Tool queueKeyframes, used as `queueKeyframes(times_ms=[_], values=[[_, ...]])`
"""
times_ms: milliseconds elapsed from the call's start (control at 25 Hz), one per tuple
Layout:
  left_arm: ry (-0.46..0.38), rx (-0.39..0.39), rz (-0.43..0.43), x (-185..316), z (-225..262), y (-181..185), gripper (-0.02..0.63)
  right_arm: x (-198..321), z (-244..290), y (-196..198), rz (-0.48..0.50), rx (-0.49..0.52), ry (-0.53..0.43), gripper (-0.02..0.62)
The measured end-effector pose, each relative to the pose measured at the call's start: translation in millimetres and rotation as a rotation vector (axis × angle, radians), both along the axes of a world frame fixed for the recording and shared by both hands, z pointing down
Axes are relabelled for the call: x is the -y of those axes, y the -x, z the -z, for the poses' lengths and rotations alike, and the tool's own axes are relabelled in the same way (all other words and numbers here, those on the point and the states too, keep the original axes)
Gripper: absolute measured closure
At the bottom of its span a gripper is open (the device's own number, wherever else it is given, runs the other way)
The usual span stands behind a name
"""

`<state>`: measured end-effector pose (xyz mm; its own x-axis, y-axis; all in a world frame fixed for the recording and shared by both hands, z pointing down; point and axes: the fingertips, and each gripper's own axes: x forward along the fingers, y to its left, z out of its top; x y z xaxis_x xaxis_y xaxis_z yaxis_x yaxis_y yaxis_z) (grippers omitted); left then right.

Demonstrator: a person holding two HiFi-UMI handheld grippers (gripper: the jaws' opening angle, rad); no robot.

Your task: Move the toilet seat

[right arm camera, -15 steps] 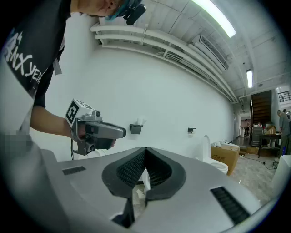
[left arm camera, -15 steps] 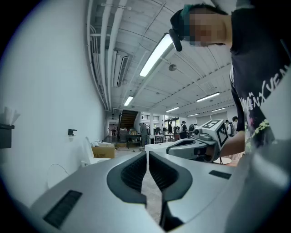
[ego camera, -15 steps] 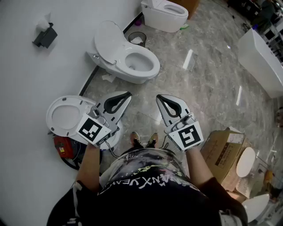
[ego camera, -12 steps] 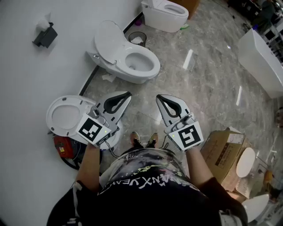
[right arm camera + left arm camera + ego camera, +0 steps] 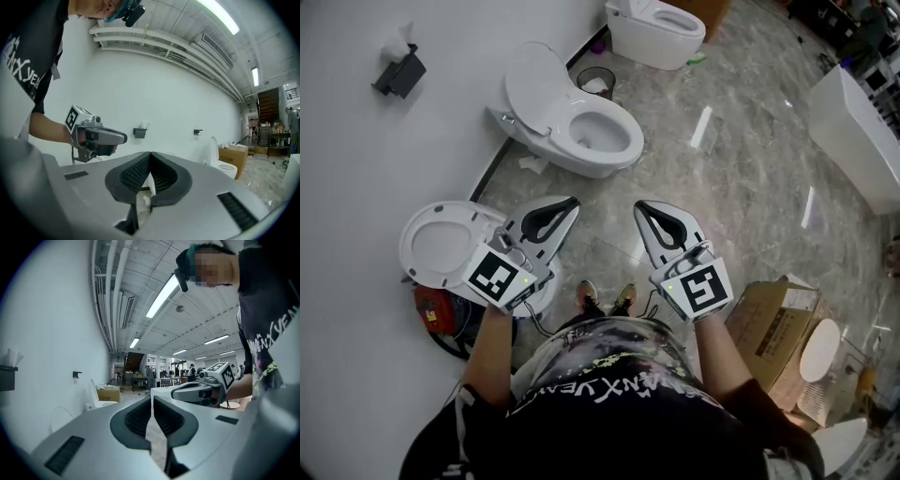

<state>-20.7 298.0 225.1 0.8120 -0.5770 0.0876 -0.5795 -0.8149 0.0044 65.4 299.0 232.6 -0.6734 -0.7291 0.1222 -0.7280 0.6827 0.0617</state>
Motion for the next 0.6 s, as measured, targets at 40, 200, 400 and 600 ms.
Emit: queueKeyframes(times_ms=[40, 200, 400, 600], values=[[0.002, -0.001, 0.001, 0.2, -1.5, 0.6, 0.571, 0.3, -1.2, 0.6, 0.002, -0.002, -0.002, 0.592], [0.013, 0.000, 0.006, -0.9, -5.5, 3.7, 0.571, -0.7, -6.8, 2.2, 0.003, -0.021, 0.005, 0.591], [0.007, 0.004, 0.020, 1.8, -4.2, 8.3, 0.571, -0.3, -4.9, 4.5, 0.006, -0.023, 0.011, 0.584], [0.008, -0.007, 0.031, 3.4, -2.9, 9.6, 0.569, -0.6, -3.9, 5.6, 0.019, -0.015, 0.010, 0.548]])
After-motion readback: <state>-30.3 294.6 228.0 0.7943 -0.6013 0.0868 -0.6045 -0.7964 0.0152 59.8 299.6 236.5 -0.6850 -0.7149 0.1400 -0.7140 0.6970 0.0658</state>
